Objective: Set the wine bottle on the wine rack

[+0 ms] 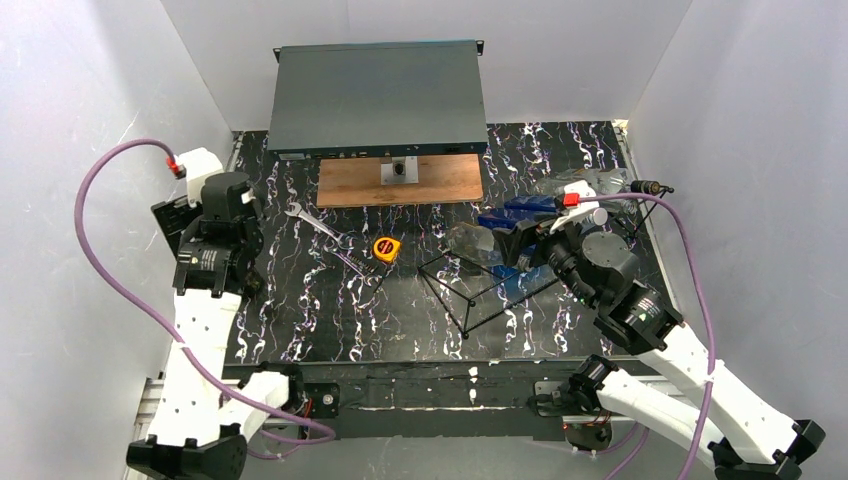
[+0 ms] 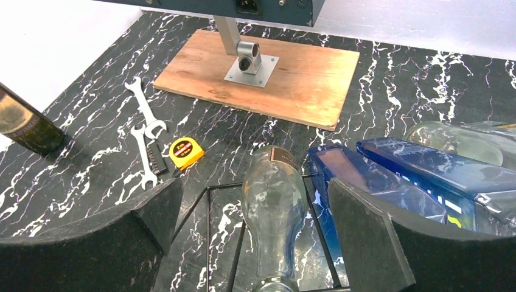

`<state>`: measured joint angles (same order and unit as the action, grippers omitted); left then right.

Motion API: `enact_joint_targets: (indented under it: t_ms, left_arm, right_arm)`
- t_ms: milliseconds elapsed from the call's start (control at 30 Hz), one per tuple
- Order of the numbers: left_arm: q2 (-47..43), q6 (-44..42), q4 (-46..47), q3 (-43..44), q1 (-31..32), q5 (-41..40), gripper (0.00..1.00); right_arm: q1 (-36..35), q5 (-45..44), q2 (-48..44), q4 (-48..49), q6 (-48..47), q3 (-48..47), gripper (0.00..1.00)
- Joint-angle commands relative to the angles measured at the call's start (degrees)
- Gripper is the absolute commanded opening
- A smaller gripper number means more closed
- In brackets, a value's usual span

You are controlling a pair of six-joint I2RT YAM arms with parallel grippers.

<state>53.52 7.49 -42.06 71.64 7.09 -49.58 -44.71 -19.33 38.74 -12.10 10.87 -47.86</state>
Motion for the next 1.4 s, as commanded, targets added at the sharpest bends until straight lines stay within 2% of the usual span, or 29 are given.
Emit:
enact_joint_targets:
  t_ms: [0, 300, 533, 600, 833, 900, 967, 1033, 1200, 1367]
  left_arm:
    - [1.27, 6.1, 5.45, -0.45, -5.55, -2.78, 0.98]
    - [9.35, 16.97, 5.5, 0.19, -16.68, 2.76, 0.98]
    - [11.55, 18.1, 9.37, -2.77, -18.98, 3.84, 0.98]
    - [12.29, 19.06, 10.16, -4.15, -19.34, 3.73, 0.94]
    - [12.35, 16.68, 14.63, -6.67, -19.72, 5.68, 0.62]
    - [12.54, 15.77, 14.59, -6.63, -19.7, 5.93, 0.49]
    - [12.04, 15.39, 14.38, -7.12, -19.67, 6.89, 0.31]
    - [10.99, 15.84, 14.31, -7.97, -19.73, 7.29, 0.2]
    - [6.7, 13.25, 13.57, -9.16, -17.65, 10.72, 0.02]
    - [-0.39, 6.04, 14.09, -9.57, -9.62, 14.51, 0.0]
  right_arm:
    - [-0.16, -0.27, -0.86, -0.23, -1.47, -2.27, 0.98]
    - [-0.2, -0.25, -1.32, 0.9, -2.33, -2.11, 0.98]
    - [-0.17, -0.42, -1.31, -0.34, -1.96, -2.96, 0.98]
    - [-0.12, -0.51, -1.32, -1.13, -2.48, -3.5, 0.98]
    - [-0.2, -1.67, -1.19, -0.22, -3.93, -2.69, 0.98]
    - [-0.17, -1.3, -0.62, 0.12, -3.65, -3.27, 0.98]
    - [-0.17, -0.87, -0.27, -0.15, -3.28, -3.97, 0.98]
    - [-0.14, -0.84, -0.43, -0.17, -3.26, -3.44, 0.98]
    - [-0.12, -0.84, -0.71, -0.17, -3.32, -2.38, 0.98]
    - [-0.17, -0.29, 0.26, -0.99, -2.83, -4.38, 0.98]
